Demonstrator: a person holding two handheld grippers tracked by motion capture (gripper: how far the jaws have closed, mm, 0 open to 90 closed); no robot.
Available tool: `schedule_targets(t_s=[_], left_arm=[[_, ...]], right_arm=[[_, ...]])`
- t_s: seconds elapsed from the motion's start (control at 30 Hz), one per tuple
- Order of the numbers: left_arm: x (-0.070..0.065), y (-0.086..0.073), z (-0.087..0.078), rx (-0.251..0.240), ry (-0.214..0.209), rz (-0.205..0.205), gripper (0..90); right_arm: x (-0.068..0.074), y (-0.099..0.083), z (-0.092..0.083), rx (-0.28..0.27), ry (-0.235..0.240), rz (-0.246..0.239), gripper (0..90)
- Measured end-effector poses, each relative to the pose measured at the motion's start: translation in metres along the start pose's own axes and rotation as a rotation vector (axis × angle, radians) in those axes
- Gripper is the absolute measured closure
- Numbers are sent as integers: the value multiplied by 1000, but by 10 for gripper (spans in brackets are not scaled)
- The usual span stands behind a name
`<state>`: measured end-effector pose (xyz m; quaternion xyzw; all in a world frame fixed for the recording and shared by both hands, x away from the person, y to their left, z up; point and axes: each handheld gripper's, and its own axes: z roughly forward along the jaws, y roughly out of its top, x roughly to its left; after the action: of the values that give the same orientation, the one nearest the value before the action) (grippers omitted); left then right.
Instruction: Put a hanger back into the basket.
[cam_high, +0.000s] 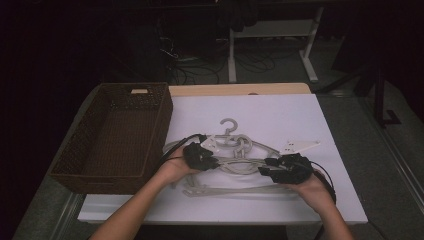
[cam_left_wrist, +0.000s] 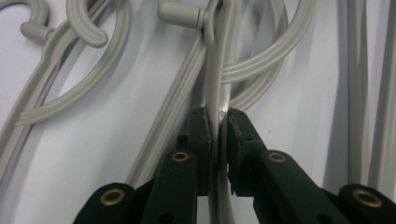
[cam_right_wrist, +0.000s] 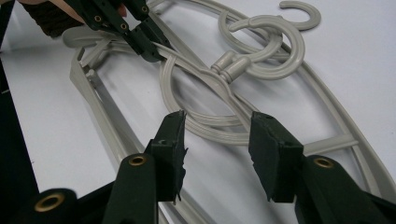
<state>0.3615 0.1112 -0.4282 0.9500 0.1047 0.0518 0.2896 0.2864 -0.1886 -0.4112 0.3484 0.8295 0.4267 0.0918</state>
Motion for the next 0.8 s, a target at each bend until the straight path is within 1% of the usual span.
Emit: schedule_targets(t_s=[0.17,0.23,0.33,0.47,0.57,0.6,0.63,0.67,0.7,0.73,0.8], left_arm=[[1,0,-3,-11,-5,-12,819],[1,0,-6,-19,-18,-30,819],[3,0,-8,-30,-24,-51,820],[2,1,-11,-39,-30,-59,820],[4,2,-14,-55,-52,-83,821],[4,2,-15,-52,-48,-78,821],[4,2,-16,-65,-55,-80,823],[4,2,-16,-65,-55,-80,823],[5,3,-18,-74,-70,-89,823],[5,4,-21,-82,-71,-95,824],[4,5,-24,-89,-65,-92,826]], right_arm=[[0,0,-1,-5,-1,1,549],[-1,0,0,-7,-2,1,550],[0,0,-1,-12,-4,3,549],[-1,0,-2,-25,-3,5,547],[-1,1,-3,-36,3,9,545],[-1,1,-4,-37,4,11,544],[-1,1,-3,-37,3,8,544],[-1,1,-3,-37,3,8,544],[0,0,-3,-36,3,10,540],[0,0,-3,-36,5,11,539],[0,1,-3,-39,3,6,539]])
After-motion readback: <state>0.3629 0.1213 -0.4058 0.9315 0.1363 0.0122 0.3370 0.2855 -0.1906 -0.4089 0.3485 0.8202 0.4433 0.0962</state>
